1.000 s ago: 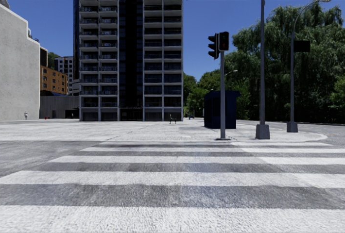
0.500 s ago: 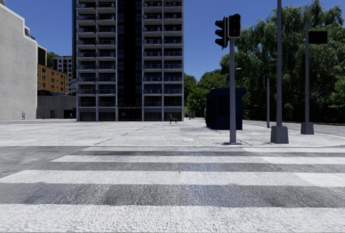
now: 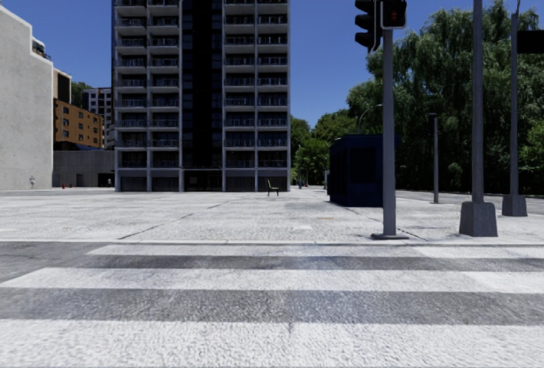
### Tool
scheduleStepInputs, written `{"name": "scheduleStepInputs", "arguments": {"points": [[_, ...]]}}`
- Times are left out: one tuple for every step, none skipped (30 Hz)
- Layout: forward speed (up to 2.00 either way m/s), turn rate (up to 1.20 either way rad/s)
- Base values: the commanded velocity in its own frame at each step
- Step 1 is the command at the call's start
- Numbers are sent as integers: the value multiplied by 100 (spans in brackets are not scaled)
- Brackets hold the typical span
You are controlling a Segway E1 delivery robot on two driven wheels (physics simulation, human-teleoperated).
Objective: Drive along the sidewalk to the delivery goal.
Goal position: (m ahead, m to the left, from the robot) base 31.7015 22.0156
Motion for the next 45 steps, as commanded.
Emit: {"name": "scheduleStepInputs", "arguments": {"points": [[200,0],[200,0],[200,0],[200,0],[200,0],[200,0],[200,0],[200,0],[200,0],[200,0],[200,0],[200,0],[200,0],[200,12],[200,20],[200,24],[200,28],[200,28],[200,41],[200,46],[200,48],[200,49],[200,49],[200,49],[200,49],[200,49],[200,49],[200,49],[200,46],[200,37],[200,36],[200,35],[200,35],[200,35],[200,35],[200,35],[200,37],[200,57],[200,57],[200,73],[200,81],[200,83],[200,83],[200,83],[200,84]]}}
